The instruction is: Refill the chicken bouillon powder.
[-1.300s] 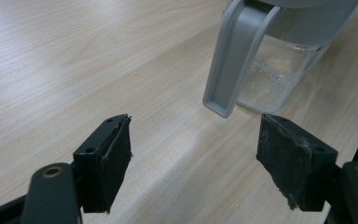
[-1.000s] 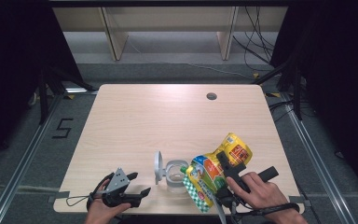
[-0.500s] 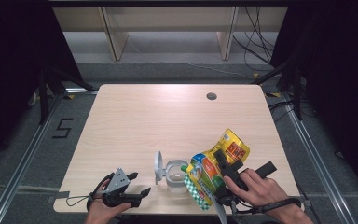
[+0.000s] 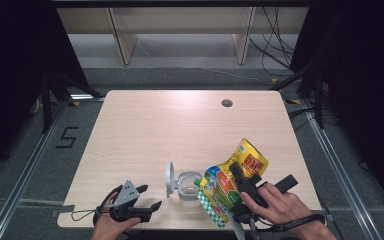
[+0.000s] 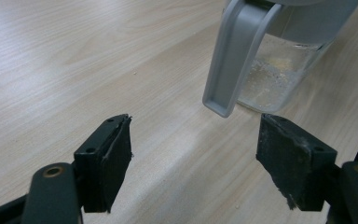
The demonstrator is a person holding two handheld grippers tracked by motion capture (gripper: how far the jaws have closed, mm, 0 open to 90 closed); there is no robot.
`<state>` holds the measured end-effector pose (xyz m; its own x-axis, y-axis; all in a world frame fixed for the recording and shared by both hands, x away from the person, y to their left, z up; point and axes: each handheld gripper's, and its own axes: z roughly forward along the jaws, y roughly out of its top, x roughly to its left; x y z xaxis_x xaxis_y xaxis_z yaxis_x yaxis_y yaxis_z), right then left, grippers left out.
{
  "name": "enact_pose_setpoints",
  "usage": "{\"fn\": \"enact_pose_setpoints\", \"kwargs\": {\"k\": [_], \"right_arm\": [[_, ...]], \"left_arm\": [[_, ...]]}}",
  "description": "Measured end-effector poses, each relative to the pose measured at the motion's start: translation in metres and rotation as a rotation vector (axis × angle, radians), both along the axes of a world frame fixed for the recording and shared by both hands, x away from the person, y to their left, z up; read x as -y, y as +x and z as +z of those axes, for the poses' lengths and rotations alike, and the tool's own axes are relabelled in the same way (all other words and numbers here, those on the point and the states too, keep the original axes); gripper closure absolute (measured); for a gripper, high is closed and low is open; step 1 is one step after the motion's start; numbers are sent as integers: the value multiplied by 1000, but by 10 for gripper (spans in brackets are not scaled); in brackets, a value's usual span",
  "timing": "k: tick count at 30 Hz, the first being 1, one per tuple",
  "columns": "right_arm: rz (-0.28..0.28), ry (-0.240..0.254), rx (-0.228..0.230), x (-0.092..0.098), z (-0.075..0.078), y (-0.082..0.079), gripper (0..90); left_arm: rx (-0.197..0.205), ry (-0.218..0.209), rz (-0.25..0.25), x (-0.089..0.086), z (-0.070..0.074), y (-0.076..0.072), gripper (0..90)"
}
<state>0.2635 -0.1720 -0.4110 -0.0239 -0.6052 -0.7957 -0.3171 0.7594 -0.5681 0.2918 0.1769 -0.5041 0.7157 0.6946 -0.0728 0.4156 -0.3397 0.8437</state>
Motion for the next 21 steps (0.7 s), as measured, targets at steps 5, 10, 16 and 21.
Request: {"fn": "enact_pose_setpoints", "kwargs": {"k": [5,10,16,21], "right_arm": [[0,-31,-14,-3,3,1,493],[18,-82,-3,-7,7,3,493],[20,-96,4,-7,9,1,494],[32,-116,12,-6,15,-1,495]], "left_arm": [[10,2,-12,-2,0,1,257],[2,3,-2,-1,0,0,258],[7,0,6,-2,1,0,258],[21,-7,-22,0,1,-1,256]]}}
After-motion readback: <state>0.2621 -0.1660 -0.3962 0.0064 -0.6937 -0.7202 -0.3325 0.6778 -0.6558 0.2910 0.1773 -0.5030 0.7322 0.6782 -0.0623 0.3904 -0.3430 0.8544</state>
